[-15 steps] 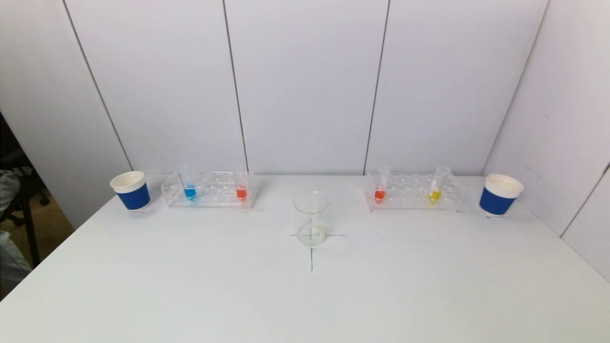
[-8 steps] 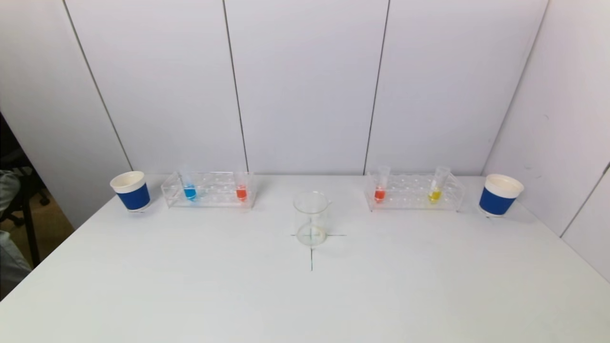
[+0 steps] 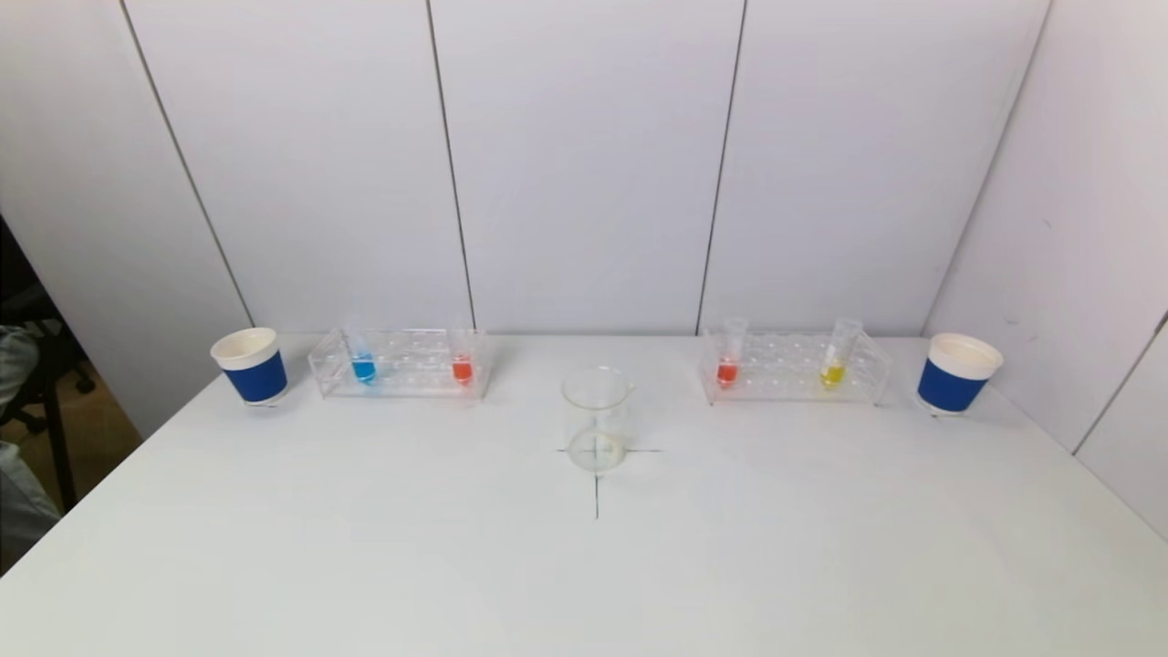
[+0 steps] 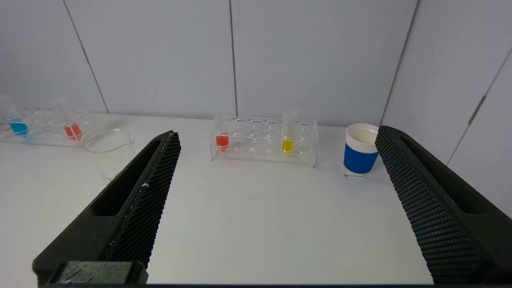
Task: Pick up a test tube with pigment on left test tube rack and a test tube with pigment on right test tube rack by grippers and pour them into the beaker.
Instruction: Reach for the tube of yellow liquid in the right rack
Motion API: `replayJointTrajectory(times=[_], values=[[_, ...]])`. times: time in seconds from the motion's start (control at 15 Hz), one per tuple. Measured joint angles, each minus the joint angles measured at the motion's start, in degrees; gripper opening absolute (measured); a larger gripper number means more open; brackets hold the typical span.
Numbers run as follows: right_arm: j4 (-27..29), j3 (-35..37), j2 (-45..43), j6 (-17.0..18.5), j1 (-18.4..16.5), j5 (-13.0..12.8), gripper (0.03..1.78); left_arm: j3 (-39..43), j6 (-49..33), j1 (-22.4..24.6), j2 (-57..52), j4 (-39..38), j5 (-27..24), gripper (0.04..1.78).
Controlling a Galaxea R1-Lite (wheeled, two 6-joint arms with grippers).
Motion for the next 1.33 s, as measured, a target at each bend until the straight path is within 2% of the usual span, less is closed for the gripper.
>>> replayJointTrajectory(times=[0.6,0.93,1.33], values=[[-23.06,-0.50,29.00,-0.12,0.73,-0.71,1.77,0.00,0.02,0.02,0.00,0.00,0.00,1.77],[-36.24,0.37,43.64,-0.12,1.76,-2.39,1.77,0.00,0.04,0.00,0.00,0.00,0.00,1.77],[-56.54,1.83,62.18,-0.06,3.71,-5.75,1.77,0.00,0.06,0.00,0.00,0.00,-0.02,1.77]])
